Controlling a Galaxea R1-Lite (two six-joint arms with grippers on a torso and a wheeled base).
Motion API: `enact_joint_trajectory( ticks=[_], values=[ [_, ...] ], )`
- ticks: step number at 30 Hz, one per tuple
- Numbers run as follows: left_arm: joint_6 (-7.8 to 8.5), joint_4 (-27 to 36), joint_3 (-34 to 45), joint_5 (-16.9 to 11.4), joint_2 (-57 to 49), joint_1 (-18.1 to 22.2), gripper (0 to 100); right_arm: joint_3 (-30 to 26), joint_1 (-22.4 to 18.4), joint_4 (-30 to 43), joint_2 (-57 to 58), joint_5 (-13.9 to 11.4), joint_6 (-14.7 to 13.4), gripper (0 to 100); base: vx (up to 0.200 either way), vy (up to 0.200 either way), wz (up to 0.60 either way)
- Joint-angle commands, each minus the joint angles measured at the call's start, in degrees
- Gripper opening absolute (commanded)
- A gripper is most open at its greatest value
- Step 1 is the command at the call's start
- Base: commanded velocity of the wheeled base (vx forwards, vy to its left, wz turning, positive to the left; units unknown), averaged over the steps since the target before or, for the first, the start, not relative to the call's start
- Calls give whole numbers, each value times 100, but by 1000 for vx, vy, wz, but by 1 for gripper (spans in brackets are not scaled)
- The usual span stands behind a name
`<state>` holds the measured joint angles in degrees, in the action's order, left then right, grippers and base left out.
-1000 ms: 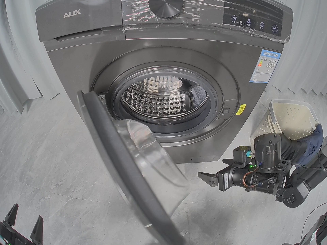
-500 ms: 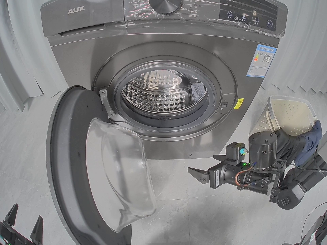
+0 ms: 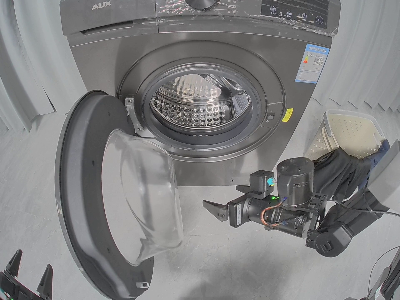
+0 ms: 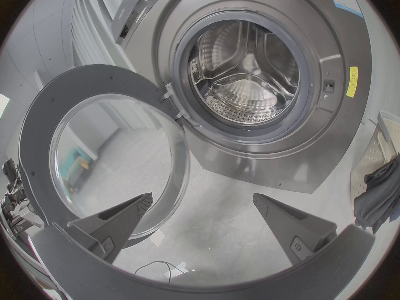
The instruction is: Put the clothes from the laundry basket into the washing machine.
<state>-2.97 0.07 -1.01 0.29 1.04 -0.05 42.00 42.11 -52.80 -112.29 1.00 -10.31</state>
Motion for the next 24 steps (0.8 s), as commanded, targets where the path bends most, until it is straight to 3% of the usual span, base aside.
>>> enact_joint_trajectory(
  ticks=[1,15,18,24],
  values=[
    [-1,1,92,6,-51,-4,100,239,201,-82,-390,6,-6,100,0,0,0],
    [-10,1,92,-3,-60,-4,100,1153,632,-908,-1094,23,-85,100,0,0,0],
    [-19,1,92,6,-60,-4,100,1294,615,-1189,-1050,-3,-146,100,0,0,0],
    [-10,1,84,-3,-60,-4,100,1294,421,-1031,-1146,67,-173,100,0,0,0]
  ],
)
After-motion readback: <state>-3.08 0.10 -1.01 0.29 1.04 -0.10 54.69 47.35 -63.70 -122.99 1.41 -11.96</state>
